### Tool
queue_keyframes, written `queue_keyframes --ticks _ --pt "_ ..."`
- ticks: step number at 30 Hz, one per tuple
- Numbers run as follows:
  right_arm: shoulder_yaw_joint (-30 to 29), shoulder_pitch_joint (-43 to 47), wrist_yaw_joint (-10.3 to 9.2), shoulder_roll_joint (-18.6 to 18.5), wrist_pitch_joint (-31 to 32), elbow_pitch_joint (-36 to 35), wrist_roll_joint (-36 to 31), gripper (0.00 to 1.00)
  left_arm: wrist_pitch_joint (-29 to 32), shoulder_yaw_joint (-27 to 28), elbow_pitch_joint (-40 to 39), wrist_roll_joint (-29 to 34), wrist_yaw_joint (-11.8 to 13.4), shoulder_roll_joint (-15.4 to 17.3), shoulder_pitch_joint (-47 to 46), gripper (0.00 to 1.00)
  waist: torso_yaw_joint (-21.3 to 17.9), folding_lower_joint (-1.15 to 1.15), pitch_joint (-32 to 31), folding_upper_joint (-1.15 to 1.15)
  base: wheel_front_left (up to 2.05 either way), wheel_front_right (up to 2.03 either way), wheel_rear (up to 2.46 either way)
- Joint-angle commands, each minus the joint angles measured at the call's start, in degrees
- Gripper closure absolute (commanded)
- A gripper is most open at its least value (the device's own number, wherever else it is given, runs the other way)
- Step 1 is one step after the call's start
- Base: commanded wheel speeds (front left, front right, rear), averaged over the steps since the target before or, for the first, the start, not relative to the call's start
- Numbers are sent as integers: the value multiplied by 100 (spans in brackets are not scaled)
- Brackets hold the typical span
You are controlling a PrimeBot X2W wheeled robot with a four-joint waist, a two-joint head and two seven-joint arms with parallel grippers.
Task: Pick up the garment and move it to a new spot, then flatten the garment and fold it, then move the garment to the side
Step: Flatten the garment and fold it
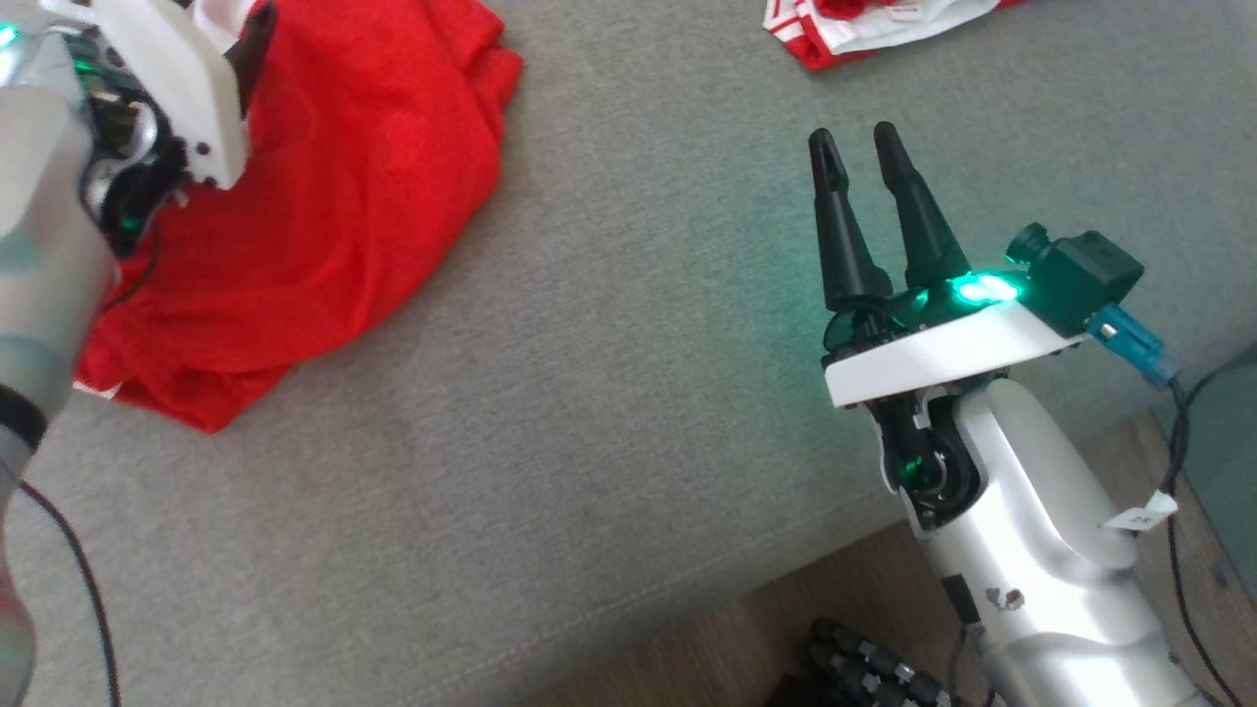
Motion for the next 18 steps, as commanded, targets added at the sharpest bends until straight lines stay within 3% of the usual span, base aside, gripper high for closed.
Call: queue_keyframes --ticks 1,6,11,18 --pt "40 -100 43 32 -77 -142 -25 0 -107 144 -32 24 -4 106 -323 0 50 0 -24 0 0 0 0" --pt "-90 -105 43 32 -78 -88 -146 0 -662 257 56 1 24 -59 -321 0 357 0 -195 0 0 0 0" --pt "-430 -36 43 32 -74 34 -413 0 -1588 605 -74 -227 144 -268 -57 0 1014 0 -547 0 0 0 0" --pt "-1052 148 43 2 179 25 -994 0 -1910 1419 -929 -306 523 -195 692 0 1875 0 -977 0 0 0 0"
